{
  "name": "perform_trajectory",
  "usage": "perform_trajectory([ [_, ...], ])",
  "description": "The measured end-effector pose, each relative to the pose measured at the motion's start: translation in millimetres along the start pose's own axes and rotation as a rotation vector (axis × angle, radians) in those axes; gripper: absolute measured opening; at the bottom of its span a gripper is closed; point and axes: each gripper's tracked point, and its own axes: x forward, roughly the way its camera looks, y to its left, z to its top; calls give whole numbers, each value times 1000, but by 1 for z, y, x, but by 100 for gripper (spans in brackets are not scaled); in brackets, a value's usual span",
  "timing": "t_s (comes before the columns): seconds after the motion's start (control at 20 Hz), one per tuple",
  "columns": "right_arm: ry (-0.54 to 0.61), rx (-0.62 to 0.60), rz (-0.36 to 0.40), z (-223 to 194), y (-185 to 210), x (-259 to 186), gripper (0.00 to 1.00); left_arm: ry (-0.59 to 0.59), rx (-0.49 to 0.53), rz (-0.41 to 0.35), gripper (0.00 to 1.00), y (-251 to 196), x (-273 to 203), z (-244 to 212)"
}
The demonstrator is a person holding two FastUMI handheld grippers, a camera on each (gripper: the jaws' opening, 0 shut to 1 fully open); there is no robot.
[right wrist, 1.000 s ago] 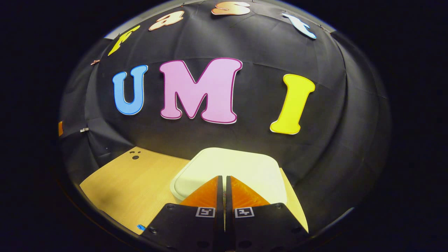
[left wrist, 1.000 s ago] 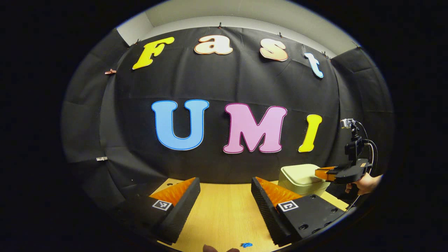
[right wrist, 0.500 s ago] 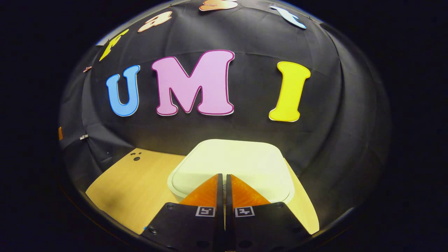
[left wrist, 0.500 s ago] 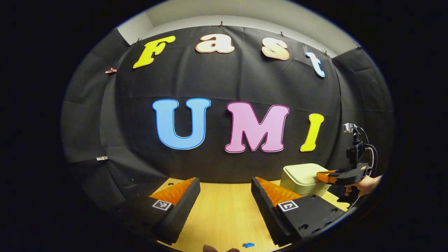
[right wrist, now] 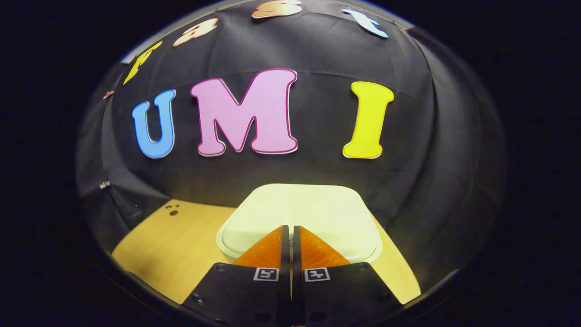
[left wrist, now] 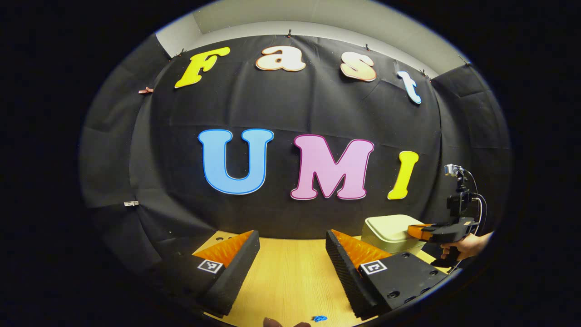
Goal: Press the lid of the desktop garbage bin to open it, pick up the crumpled paper on the desktop and throw it into the bin, then pick up the pop can on the desktop and drop it into the bin, and finally close the garbage bin lid.
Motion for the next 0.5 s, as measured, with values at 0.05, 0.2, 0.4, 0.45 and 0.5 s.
perform_trajectory([
  [0.05,21,28,1,0,0,0,6,-1,1,-1,94,0,-2,1],
  [0.2,22,33,-18,5,-4,-3,5,-3,6,-2,94,3,-6,1],
  [0.4,-52,-37,-21,22,4,-21,6,-5,6,0,94,9,-13,1],
  [0.45,-63,-62,-20,24,7,-26,5,-5,5,-1,94,11,-14,1],
  [0.5,-72,-86,-18,25,9,-30,5,-4,4,-2,94,12,-15,0],
])
